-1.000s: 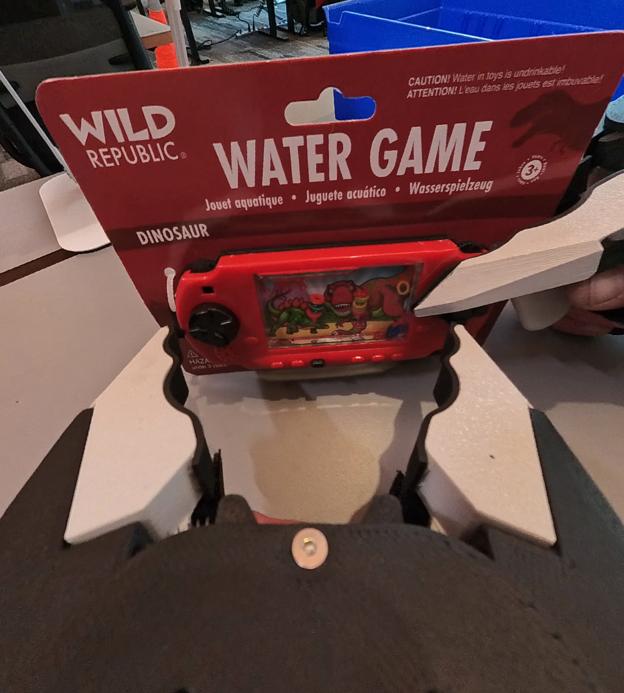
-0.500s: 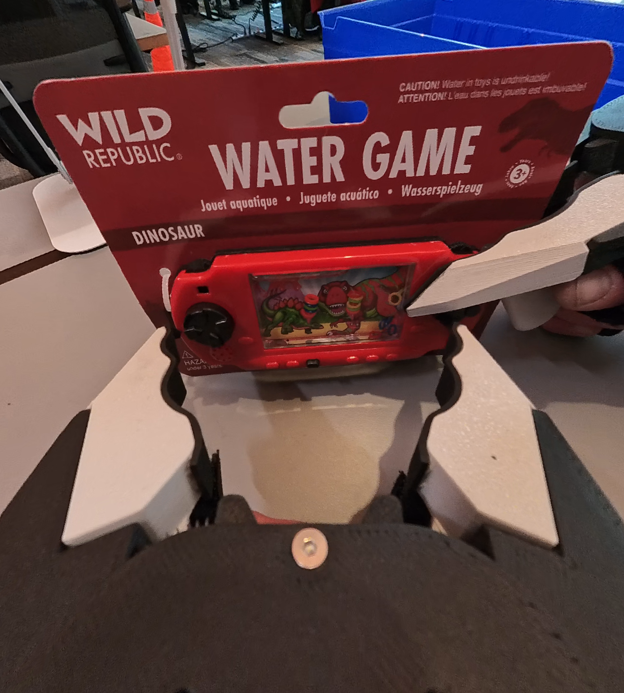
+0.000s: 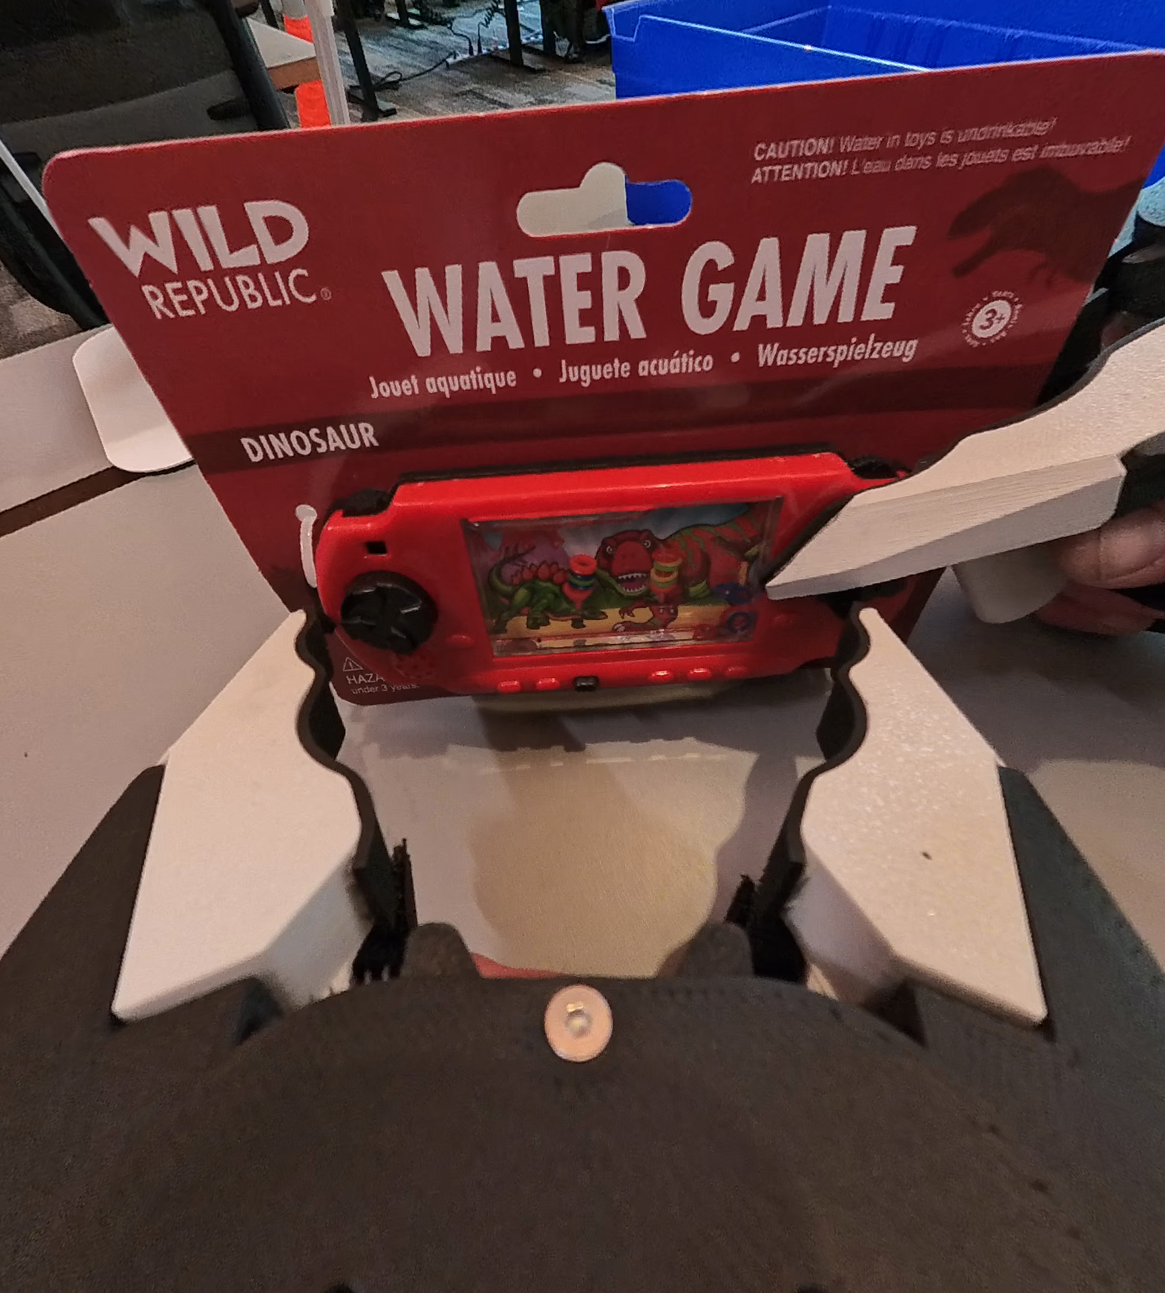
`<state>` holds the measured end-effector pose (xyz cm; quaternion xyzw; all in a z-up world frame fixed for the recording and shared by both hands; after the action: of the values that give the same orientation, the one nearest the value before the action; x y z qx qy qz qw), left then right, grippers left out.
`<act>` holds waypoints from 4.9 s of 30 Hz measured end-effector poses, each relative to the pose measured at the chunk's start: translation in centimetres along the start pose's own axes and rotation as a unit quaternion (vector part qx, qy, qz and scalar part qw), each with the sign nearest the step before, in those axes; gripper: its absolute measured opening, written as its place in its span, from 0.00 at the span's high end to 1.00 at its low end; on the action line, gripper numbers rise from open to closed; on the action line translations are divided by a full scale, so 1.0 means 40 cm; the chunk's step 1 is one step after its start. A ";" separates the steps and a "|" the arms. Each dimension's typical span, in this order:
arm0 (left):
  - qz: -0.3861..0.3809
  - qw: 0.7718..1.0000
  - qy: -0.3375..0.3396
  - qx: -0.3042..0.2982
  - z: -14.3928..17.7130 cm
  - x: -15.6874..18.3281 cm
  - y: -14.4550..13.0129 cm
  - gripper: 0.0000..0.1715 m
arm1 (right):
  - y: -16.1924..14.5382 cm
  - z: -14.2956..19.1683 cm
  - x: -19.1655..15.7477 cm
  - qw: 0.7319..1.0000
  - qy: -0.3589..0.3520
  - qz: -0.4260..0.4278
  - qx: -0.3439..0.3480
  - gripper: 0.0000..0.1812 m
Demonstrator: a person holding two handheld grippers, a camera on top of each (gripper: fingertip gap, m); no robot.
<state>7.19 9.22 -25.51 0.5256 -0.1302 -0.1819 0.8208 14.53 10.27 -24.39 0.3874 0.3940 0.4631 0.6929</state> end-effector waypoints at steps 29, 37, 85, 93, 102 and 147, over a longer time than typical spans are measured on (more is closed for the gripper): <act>-0.003 1.000 -0.006 0.019 0.025 0.009 0.002 0.32 | 0.001 0.000 0.005 1.000 0.003 -0.008 0.005 0.88; -0.006 1.000 -0.010 0.022 0.034 0.012 0.001 0.33 | 0.002 -0.001 0.007 1.000 0.003 -0.013 0.006 0.88; -0.023 1.000 0.002 0.015 -0.001 0.036 0.012 0.33 | 0.006 -0.004 0.014 1.000 -0.005 -0.015 0.003 0.88; -0.026 1.000 0.001 0.015 0.000 0.038 0.011 0.31 | 0.006 -0.004 0.014 1.000 -0.003 -0.018 0.005 0.88; -0.028 1.000 0.000 0.012 0.007 0.036 0.007 0.33 | 0.006 -0.004 0.013 1.000 -0.003 -0.017 0.005 0.88; -0.024 1.000 0.002 0.015 -0.001 0.030 0.012 0.35 | 0.003 0.000 0.024 1.000 -0.009 -0.025 0.007 0.88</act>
<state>8.34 8.90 -25.08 0.5415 -0.1189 -0.1987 0.8082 14.74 11.21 -24.46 0.3861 0.4006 0.4394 0.7052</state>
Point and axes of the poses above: each gripper's, where its closed fingertips meet, z back along the fingers, y out of its top, x = y × z across the jaws, the point moved 3 cm from there along z, back along the fingers, and after that the axes turned 11 degrees about -y, right-handed, at the moved point
